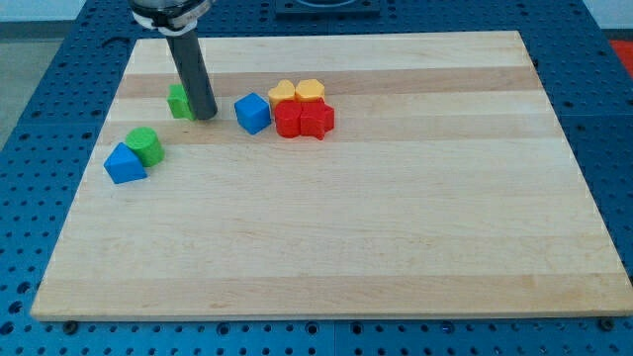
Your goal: Slide the green star above the blue cube
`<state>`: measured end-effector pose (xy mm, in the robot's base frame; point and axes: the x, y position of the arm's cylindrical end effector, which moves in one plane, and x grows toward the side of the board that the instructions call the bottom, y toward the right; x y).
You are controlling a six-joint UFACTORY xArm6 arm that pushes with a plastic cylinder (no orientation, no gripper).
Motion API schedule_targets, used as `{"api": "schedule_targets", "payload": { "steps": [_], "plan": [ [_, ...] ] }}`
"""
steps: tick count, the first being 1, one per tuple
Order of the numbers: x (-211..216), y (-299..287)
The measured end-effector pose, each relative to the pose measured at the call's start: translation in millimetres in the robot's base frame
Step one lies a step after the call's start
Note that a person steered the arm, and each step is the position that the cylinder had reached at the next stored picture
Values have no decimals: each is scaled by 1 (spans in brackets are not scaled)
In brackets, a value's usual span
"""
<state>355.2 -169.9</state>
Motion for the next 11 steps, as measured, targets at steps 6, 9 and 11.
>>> {"api": "schedule_targets", "payload": {
  "steps": [6, 9, 11],
  "plan": [
    [-14, -92],
    [-20, -33],
    [-21, -19]
  ]
}}
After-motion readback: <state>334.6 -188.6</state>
